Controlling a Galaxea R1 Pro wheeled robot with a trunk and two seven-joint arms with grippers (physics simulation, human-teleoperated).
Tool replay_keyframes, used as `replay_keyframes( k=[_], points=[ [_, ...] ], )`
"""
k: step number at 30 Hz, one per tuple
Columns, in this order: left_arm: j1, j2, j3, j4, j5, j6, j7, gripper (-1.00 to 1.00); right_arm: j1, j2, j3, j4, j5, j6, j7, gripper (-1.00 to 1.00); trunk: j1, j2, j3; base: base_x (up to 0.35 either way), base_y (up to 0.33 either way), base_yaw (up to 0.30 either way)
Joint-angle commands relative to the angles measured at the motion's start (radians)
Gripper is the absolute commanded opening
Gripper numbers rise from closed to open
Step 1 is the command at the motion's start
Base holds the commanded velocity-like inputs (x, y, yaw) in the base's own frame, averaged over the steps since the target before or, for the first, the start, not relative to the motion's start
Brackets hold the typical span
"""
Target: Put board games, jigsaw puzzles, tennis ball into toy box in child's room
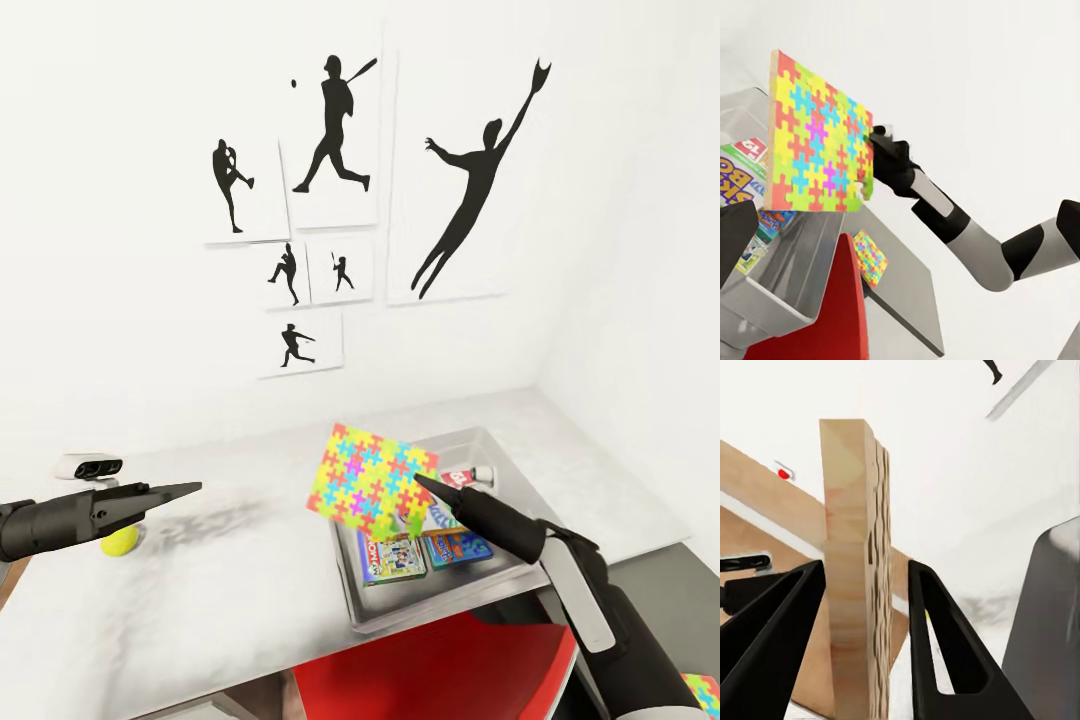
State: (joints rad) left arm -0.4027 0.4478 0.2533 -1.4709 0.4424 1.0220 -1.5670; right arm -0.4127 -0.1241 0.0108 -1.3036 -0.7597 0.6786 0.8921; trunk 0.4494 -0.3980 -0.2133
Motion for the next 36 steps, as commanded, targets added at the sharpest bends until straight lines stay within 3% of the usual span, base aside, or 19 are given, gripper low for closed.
replay_keyframes(
  k=[1, 5, 8, 14, 15, 18, 21, 24, 36],
  points=[
    [-0.001, 0.001, 0.000, 0.000, -0.001, 0.011, -0.004, 1.00, -0.001, -0.002, -0.001, -0.001, -0.009, 0.022, -0.016, -1.00, 0.001, -0.002, -0.002, 0.000, 0.000, 0.000],
    [-0.001, 0.000, 0.000, 0.000, -0.001, 0.010, -0.004, 1.00, -0.011, -0.006, -0.013, -0.004, -0.010, 0.150, -0.118, -1.00, 0.001, -0.002, -0.002, 0.000, 0.000, 0.000],
    [-0.001, 0.000, 0.000, 0.000, -0.001, 0.010, -0.004, 1.00, -0.066, -0.009, -0.031, -0.004, -0.012, 0.249, -0.192, -1.00, 0.001, -0.002, -0.002, 0.000, 0.000, 0.000],
    [-0.001, 0.001, 0.000, 0.001, -0.001, 0.010, -0.004, 1.00, -0.163, -0.015, -0.041, 0.001, -0.012, 0.368, -0.249, -1.00, 0.001, -0.002, -0.002, 0.000, 0.000, 0.000],
    [-0.001, 0.001, 0.000, 0.001, -0.001, 0.010, -0.004, 1.00, -0.169, -0.021, -0.042, 0.001, -0.012, 0.369, -0.250, -1.00, 0.001, -0.002, -0.002, 0.000, 0.000, 0.000],
    [-0.001, 0.000, 0.000, 0.003, -0.001, 0.010, -0.004, 1.00, -0.196, -0.080, -0.044, 0.010, -0.014, 0.369, -0.258, -1.00, 0.001, -0.002, -0.002, 0.000, 0.000, 0.000],
    [-0.001, 0.000, 0.000, 0.005, -0.001, 0.010, -0.004, 1.00, -0.202, -0.121, -0.045, 0.032, -0.015, 0.369, -0.260, -1.00, 0.001, -0.002, -0.001, 0.000, 0.000, 0.000],
    [-0.001, 0.000, 0.000, 0.006, -0.001, 0.010, -0.004, 1.00, -0.205, -0.151, -0.045, 0.091, -0.014, 0.369, -0.259, -1.00, 0.001, -0.002, -0.003, 0.000, 0.000, 0.000],
    [-0.001, 0.000, 0.000, 0.006, -0.001, 0.010, -0.004, 1.00, -0.277, -0.156, -0.034, 0.273, 0.014, 0.369, -0.272, -1.00, 0.001, -0.002, -0.020, 0.000, 0.000, 0.000]
  ],
)
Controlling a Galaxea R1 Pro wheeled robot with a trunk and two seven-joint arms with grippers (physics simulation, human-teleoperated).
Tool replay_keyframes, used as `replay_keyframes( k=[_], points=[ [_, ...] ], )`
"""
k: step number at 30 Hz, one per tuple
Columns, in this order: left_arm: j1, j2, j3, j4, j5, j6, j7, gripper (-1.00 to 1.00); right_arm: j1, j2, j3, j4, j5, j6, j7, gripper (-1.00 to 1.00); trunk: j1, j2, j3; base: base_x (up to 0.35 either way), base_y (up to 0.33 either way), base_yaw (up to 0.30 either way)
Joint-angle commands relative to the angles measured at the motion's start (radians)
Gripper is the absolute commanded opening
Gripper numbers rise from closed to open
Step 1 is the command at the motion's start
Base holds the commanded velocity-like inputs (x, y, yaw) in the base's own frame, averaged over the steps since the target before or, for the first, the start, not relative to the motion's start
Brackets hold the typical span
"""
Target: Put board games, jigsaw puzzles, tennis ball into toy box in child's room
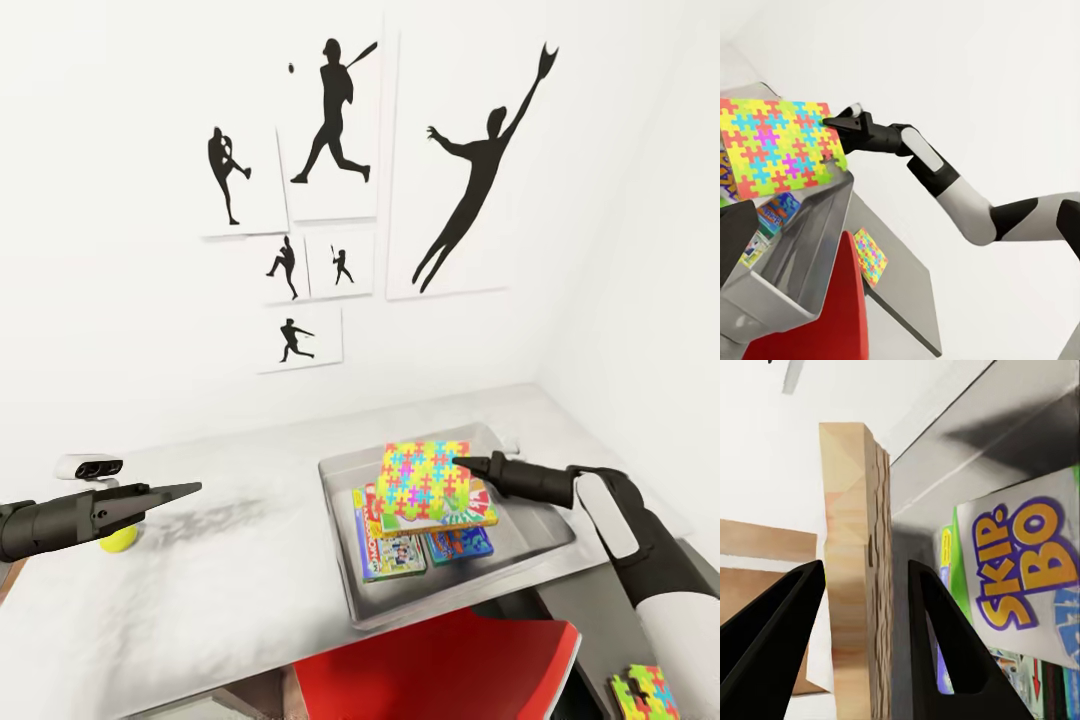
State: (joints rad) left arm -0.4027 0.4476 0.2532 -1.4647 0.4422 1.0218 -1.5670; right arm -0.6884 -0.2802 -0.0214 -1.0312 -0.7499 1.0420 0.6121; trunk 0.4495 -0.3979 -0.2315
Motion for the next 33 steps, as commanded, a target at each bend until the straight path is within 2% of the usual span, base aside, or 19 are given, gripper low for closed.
replay_keyframes(
  k=[1, 11, 17, 20, 33],
  points=[
    [-0.001, 0.000, 0.000, 0.000, 0.000, 0.011, -0.004, 1.00, -0.004, 0.001, -0.002, 0.007, 0.006, 0.005, 0.006, -1.00, 0.001, -0.002, -0.004, 0.000, 0.000, 0.000],
    [-0.001, 0.000, 0.000, 0.000, 0.000, 0.011, -0.004, 1.00, -0.025, 0.004, 0.000, 0.076, 0.011, 0.005, -0.039, -1.00, 0.001, -0.002, -0.020, 0.000, 0.000, 0.000],
    [-0.001, 0.000, 0.000, 0.000, 0.000, 0.011, -0.004, 1.00, -0.028, 0.008, -0.001, 0.090, 0.061, 0.005, -0.040, -1.00, 0.001, -0.002, -0.030, 0.000, 0.000, 0.000],
    [-0.001, 0.000, 0.000, 0.000, 0.000, 0.011, -0.004, 1.00, -0.029, 0.008, -0.001, 0.092, 0.071, 0.005, -0.040, -1.00, 0.001, -0.002, -0.035, 0.000, 0.000, 0.000],
    [-0.001, 0.000, 0.000, 0.000, 0.000, 0.011, -0.004, 1.00, -0.034, 0.005, 0.000, 0.090, 0.078, 0.005, -0.040, -1.00, 0.001, -0.002, -0.056, 0.000, 0.000, 0.000]
  ],
)
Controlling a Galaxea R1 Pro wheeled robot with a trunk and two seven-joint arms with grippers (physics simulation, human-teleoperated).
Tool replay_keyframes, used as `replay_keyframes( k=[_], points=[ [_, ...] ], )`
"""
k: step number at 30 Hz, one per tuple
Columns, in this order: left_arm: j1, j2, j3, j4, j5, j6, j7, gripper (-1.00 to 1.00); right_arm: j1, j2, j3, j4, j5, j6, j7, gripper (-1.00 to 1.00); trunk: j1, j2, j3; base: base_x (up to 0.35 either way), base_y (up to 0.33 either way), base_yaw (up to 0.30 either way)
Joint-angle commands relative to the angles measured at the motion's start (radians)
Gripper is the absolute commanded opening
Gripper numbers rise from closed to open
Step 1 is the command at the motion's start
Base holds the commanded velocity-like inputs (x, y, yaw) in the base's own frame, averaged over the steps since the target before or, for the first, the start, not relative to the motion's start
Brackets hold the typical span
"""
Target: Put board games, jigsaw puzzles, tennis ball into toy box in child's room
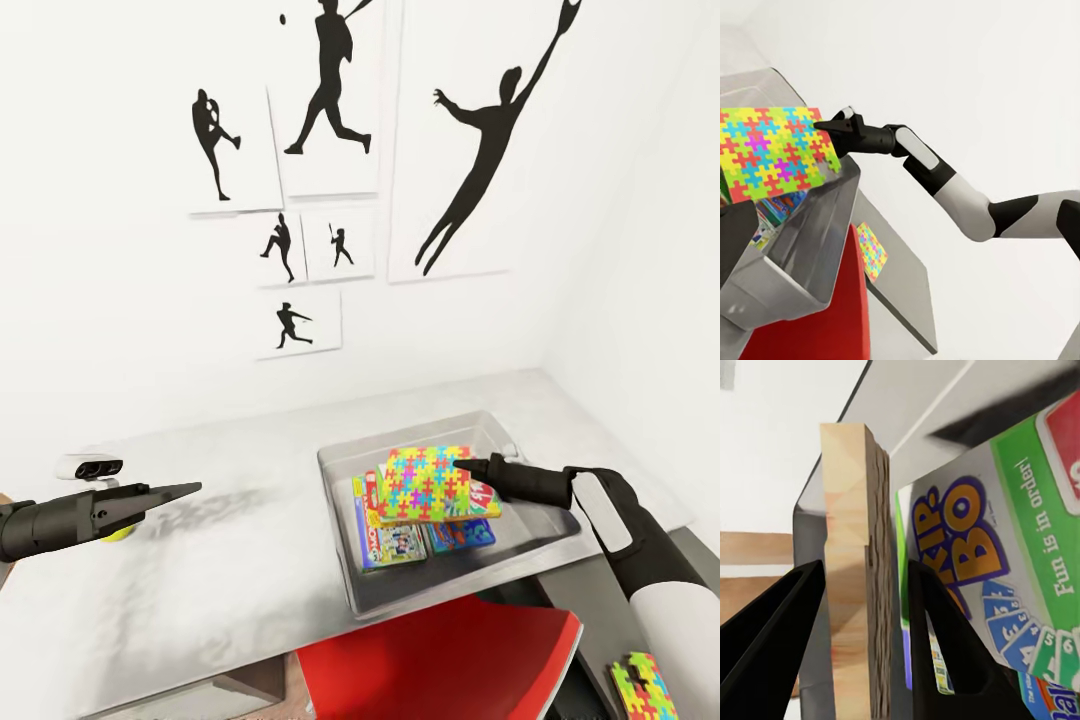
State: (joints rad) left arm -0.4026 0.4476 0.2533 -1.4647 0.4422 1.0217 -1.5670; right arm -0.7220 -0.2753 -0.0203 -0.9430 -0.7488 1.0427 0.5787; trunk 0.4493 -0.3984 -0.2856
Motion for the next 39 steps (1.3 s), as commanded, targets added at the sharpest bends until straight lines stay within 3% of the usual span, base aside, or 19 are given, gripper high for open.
replay_keyframes(
  k=[1, 5, 6, 18, 25, 33, 37, 39],
  points=[
    [-0.001, 0.000, 0.000, 0.000, 0.000, 0.011, -0.004, 1.00, -0.001, -0.001, -0.001, 0.002, 0.077, 0.005, -0.007, -1.00, 0.001, -0.002, -0.004, 0.000, 0.000, 0.000],
    [-0.001, 0.000, 0.000, 0.000, 0.000, 0.011, -0.004, 1.00, -0.001, -0.005, -0.002, -0.001, 0.077, 0.005, -0.006, -1.00, 0.001, -0.002, -0.008, 0.000, 0.000, 0.000],
    [-0.001, 0.000, -0.001, 0.000, 0.000, 0.011, -0.004, 1.00, -0.001, -0.006, -0.002, -0.002, 0.077, 0.005, -0.005, 1.00, 0.001, -0.002, -0.008, 0.000, 0.000, 0.000],
    [-0.001, 0.000, 0.000, 0.000, 0.000, 0.011, -0.004, 1.00, 0.000, -0.013, -0.004, -0.018, 0.076, 0.005, -0.003, 1.00, 0.001, -0.002, -0.005, 0.000, 0.000, -0.001],
    [-0.001, 0.000, 0.000, 0.000, 0.000, 0.011, -0.004, 1.00, 0.016, -0.016, -0.013, -0.154, 0.064, 0.005, 0.002, 1.00, 0.001, -0.002, 0.005, 0.000, 0.000, -0.055],
    [-0.001, 0.000, 0.000, 0.000, 0.000, 0.011, -0.004, 1.00, 0.075, -0.063, -0.036, -0.301, 0.029, 0.005, 0.055, 1.00, 0.001, -0.002, 0.018, 0.000, 0.000, -0.073],
    [-0.001, 0.000, 0.000, 0.000, 0.000, 0.011, -0.004, 1.00, 0.129, -0.067, -0.072, -0.359, 0.021, 0.005, 0.107, 1.00, 0.001, -0.002, 0.025, 0.000, 0.000, -0.079],
    [-0.001, 0.000, 0.000, 0.000, 0.000, 0.011, -0.004, 1.00, 0.172, -0.067, -0.118, -0.401, 0.019, 0.005, 0.139, 1.00, 0.001, -0.002, 0.028, 0.000, 0.000, -0.080]
  ],
)
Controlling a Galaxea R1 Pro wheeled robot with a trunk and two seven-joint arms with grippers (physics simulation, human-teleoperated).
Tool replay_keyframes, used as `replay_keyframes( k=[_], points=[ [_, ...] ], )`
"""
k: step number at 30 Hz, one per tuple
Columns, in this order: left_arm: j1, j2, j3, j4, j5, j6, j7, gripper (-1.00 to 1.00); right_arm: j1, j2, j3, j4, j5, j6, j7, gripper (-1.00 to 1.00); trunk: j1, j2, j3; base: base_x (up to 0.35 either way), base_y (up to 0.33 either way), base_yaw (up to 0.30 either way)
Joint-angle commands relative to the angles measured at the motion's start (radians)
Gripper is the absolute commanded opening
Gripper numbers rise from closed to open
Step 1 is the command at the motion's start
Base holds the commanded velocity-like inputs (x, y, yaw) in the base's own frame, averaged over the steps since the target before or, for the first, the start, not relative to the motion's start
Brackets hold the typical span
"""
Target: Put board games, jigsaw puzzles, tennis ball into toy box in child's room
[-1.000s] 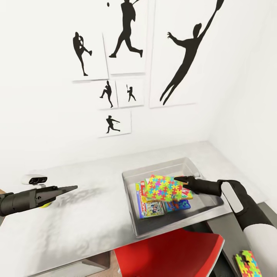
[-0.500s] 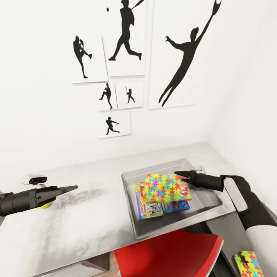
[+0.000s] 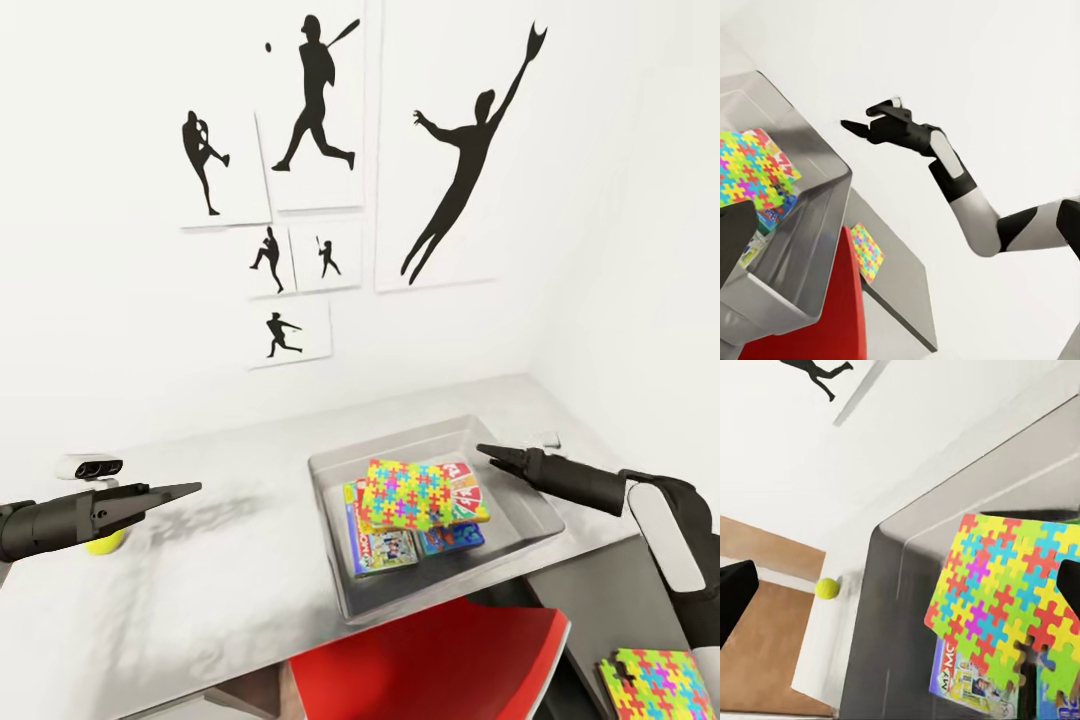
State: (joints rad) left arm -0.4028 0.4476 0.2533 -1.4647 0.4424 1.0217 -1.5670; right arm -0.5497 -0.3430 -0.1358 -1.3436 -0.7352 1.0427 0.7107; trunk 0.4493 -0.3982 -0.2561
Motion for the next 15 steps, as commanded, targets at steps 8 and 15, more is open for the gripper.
replay_keyframes(
  k=[8, 15],
  points=[
    [-0.001, 0.001, 0.000, 0.000, -0.001, 0.010, -0.004, 1.00, 0.296, 0.018, -0.268, -0.221, 0.005, -0.002, 0.357, 1.00, 0.001, -0.002, 0.011, 0.000, 0.000, -0.080],
    [-0.001, 0.002, 0.001, 0.001, -0.001, 0.010, -0.004, 1.00, 0.489, 0.069, -0.398, -0.238, 0.006, -0.268, 0.692, 1.00, 0.001, -0.002, 0.022, 0.000, 0.000, -0.082]
  ],
)
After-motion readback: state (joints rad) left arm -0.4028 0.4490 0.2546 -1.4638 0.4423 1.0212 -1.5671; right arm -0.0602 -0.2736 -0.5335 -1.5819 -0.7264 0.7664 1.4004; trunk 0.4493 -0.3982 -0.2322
